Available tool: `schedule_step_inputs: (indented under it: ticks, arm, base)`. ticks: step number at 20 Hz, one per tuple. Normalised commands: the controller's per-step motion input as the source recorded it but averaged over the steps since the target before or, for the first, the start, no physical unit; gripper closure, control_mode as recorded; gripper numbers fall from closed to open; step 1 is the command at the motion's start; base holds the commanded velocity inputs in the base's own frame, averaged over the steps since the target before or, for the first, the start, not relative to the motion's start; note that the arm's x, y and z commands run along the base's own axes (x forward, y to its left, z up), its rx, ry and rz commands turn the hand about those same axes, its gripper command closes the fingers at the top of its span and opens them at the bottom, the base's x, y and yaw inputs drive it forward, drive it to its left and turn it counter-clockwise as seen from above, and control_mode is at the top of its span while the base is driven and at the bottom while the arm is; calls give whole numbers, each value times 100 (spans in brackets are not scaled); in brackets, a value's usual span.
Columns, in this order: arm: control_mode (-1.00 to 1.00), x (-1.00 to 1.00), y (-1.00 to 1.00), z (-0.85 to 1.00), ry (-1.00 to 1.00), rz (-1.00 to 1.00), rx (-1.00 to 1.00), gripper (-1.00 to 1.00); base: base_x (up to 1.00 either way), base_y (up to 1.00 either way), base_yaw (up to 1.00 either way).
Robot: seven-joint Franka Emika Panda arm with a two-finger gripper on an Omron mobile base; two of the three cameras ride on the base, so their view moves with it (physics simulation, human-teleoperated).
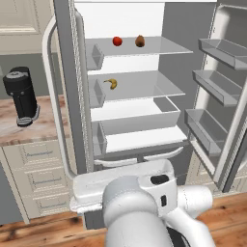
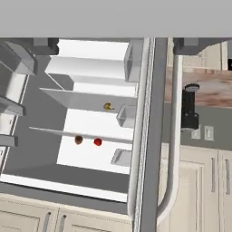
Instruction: Place the potato in the correct fridge rack based on whether it is a fruit or vegetable. Finally, close the fridge door.
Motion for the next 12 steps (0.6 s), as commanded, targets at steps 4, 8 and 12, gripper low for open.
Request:
schedule_step_inputs:
  ticks: [4, 8, 12]
  arm:
    - [-100, 20, 78, -43, -10, -24, 23, -100]
    - [-100, 40, 38, -50, -8, -24, 8, -100]
    - [-100, 62, 36, -26, -10, -16, 0, -100]
  base:
    - [0, 0, 0]
    - [0, 0, 0]
    - [0, 0, 0]
